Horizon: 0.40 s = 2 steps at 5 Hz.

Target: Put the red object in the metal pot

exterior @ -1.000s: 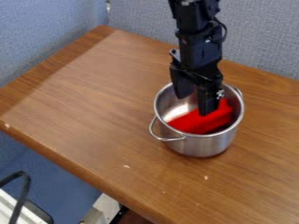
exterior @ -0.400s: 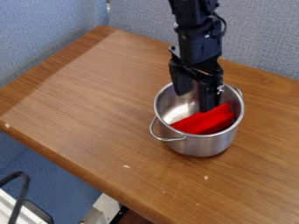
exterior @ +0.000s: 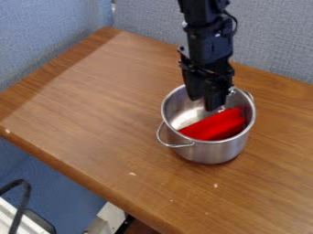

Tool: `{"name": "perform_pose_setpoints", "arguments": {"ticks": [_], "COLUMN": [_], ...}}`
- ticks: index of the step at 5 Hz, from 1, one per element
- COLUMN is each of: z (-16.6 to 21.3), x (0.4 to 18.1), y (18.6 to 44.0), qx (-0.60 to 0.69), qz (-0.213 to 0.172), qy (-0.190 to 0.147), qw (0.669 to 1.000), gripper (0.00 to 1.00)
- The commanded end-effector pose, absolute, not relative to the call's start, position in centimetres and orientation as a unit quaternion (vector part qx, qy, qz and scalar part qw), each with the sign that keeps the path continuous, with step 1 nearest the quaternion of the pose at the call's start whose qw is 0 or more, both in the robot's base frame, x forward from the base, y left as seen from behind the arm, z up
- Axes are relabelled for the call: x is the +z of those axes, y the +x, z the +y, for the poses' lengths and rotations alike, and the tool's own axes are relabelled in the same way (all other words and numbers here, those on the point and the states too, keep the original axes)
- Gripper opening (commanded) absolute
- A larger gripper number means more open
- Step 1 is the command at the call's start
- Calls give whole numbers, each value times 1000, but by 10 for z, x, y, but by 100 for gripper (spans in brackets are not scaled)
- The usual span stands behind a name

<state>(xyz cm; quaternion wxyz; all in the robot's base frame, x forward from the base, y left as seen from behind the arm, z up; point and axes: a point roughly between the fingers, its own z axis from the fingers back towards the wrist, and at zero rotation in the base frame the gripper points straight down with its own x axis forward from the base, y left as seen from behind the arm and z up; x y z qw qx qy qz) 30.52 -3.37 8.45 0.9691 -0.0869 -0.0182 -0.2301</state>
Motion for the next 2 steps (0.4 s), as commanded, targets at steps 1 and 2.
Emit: {"name": "perform_pose_setpoints", "arguments": {"ticks": [1,2], "z": [-30,-30], "x": [96,93], "y": [313,314], "qx": [-219,-219], "qz": [-38,-34], "qy": [-92,-93], "qw": [971,971], "gripper": [100,100]}}
